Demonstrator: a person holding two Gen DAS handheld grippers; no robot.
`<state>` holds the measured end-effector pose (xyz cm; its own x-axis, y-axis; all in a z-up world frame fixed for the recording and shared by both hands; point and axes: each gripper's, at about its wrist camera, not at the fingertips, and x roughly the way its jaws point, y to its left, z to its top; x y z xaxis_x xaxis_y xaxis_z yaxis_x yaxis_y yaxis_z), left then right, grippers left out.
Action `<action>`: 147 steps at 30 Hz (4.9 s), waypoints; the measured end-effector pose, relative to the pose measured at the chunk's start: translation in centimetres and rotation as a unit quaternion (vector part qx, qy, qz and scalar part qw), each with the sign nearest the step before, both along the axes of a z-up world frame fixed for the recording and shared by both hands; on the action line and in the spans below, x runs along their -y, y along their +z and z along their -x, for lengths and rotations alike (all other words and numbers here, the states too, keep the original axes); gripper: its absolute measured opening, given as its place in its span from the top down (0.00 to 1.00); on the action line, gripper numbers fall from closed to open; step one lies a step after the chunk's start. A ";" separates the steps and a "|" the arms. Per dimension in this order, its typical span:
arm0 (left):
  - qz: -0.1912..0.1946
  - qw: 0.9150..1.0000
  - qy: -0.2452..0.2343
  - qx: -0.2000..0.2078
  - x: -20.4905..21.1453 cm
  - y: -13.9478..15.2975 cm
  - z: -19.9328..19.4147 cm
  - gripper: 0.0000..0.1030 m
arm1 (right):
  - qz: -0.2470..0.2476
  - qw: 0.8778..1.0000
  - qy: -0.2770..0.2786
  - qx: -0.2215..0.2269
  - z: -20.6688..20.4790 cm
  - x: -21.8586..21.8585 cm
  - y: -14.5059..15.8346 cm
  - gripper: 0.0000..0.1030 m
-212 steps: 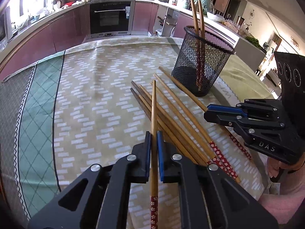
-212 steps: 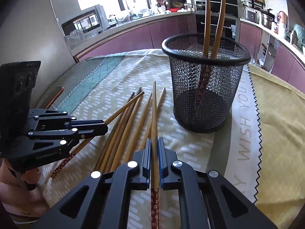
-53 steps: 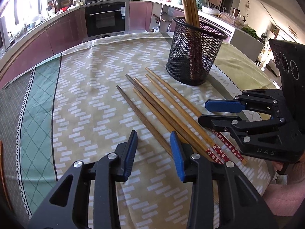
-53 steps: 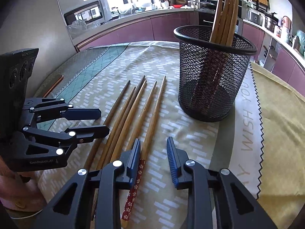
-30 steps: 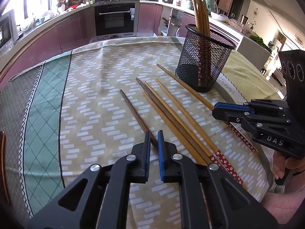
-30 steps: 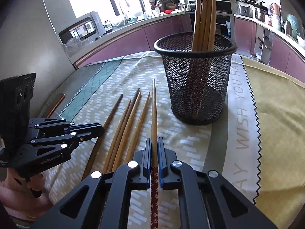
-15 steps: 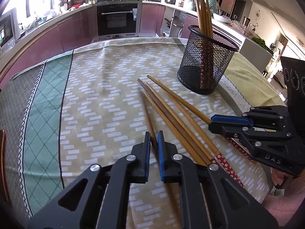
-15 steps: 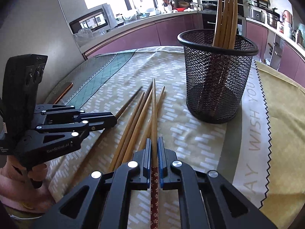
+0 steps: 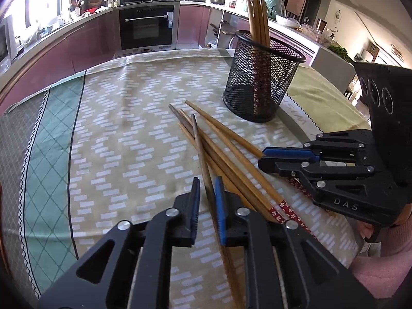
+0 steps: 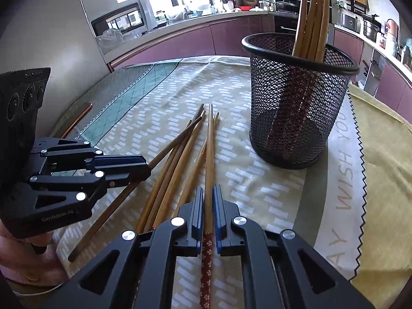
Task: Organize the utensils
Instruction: 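Close the left tool on a chopstick while the right tool grasps another, then raise both held chopsticks upright and carry them above the mesh cup, then lower both chopsticks into the mesh cup and open both tools, then move both open tools back to the loose chopsticks on the cloth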
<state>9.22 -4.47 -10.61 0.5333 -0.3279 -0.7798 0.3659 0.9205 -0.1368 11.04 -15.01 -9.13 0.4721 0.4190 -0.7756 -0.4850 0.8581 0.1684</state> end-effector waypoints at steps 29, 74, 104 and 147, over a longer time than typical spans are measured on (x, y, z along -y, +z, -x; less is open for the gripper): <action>0.097 0.994 -0.018 0.036 -1.5 5.8 0.1 0.93 | -0.116 0.992 -0.011 0.043 2.2 5.0 5.1 0.94; 0.174 0.970 -0.053 0.162 -0.1 19.9 -3.3 0.93 | -0.196 0.958 -0.073 0.198 -3.1 9.9 13.6 0.94; 0.043 0.990 -0.089 0.099 5.9 14.1 -9.8 0.93 | -0.132 0.977 -0.132 0.103 -8.4 9.5 8.3 0.93; 0.024 0.997 0.042 0.053 -2.4 3.3 -1.0 0.58 | -0.081 0.996 -0.015 0.029 1.5 4.1 3.0 0.63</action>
